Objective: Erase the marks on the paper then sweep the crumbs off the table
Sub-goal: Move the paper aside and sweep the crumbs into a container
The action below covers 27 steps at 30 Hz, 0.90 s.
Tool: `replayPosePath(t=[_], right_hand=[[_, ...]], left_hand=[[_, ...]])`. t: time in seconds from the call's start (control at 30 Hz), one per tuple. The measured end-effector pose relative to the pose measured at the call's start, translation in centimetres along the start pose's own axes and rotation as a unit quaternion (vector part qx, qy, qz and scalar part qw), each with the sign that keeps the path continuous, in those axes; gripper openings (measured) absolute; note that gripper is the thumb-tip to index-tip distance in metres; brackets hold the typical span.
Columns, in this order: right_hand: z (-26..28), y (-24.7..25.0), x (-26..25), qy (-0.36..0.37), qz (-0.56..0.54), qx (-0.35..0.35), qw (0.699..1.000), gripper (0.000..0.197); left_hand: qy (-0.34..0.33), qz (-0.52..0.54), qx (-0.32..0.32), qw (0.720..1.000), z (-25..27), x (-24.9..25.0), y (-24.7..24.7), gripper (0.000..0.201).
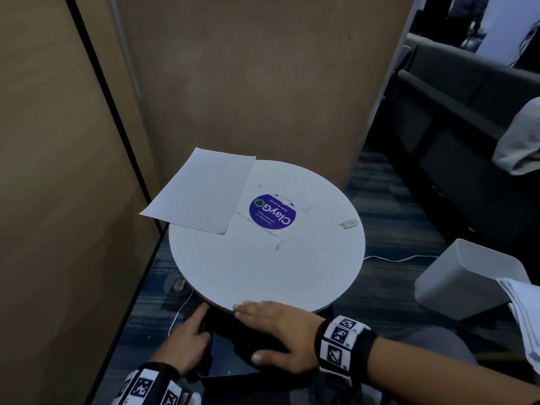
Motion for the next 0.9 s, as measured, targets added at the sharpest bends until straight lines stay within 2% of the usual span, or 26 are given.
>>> replayPosePath(t=[0.03, 0.1, 0.17, 0.2, 0.3, 0.4, 0.53, 0.6, 0.67, 0.77, 0.9], right_hand=[[-0.1, 0.9, 0.5, -0.001, -0.008, 0.036, 0.999, 0.071], [-1.1, 2.9, 2.6, -0.052, 0.023, 0.091, 0.994, 0.077], [-2.4, 4.0, 4.3, -0.125, 0.068, 0.086, 0.986, 0.081], [-2.9, 3.7, 4.4, -0.135, 0.084, 0.068, 0.985, 0.079], [-2.8, 1.0, 2.2, -0.086, 0.081, 0.016, 0.993, 0.076], [-0.2, -0.6, 0.0, -0.027, -0.024, 0.024, 0.999, 0.062], [3.1, 0.2, 1.0, -0.079, -0.097, 0.092, 0.988, 0.053], [4.5, 0.7, 1.2, -0.090, -0.079, 0.109, 0.987, 0.053], [5.9, 1.0, 1.0, -0.071, -0.074, 0.121, 0.987, 0.051], [7.5, 1.8, -0.2, -0.052, -0.079, 0.142, 0.985, 0.040], [9.1, 4.4, -0.7, -0.088, -0.010, 0.151, 0.985, 0.038]], left_hand=[[-0.002, 0.004, 0.001, 1.000, -0.1, 0.1, 0.0, 0.074], [0.009, -0.001, 0.000, 1.000, -0.2, -0.1, -0.1, 0.076], [0.025, -0.006, -0.003, 1.000, -0.1, -0.3, -0.4, 0.076], [0.032, -0.007, -0.003, 0.999, 0.1, -0.4, -0.5, 0.075], [0.025, -0.006, -0.001, 1.000, 0.4, 0.3, 0.0, 0.074], [0.019, -0.014, 0.002, 1.000, 0.1, 0.3, -0.1, 0.073], [0.044, -0.025, -0.017, 0.999, 0.7, 0.3, -1.9, 0.083], [0.046, -0.033, -0.022, 0.998, 1.2, 1.1, -2.5, 0.077], [0.047, -0.045, -0.036, 0.997, 1.6, 1.9, -3.1, 0.076], [0.047, -0.056, -0.063, 0.995, 2.9, 2.8, -3.6, 0.077], [0.049, -0.066, -0.076, 0.994, 5.6, 4.8, -3.4, 0.064]])
Point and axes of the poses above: each hand's wrist, its own z-axis away from the middle knuckle, its own y-axis out of the back of the hand, x = y × z, the point moved 7 cm from there along -z, towards the middle knuckle, and after that the axes turned 6 degrees about -x, right-handed, at the moved point
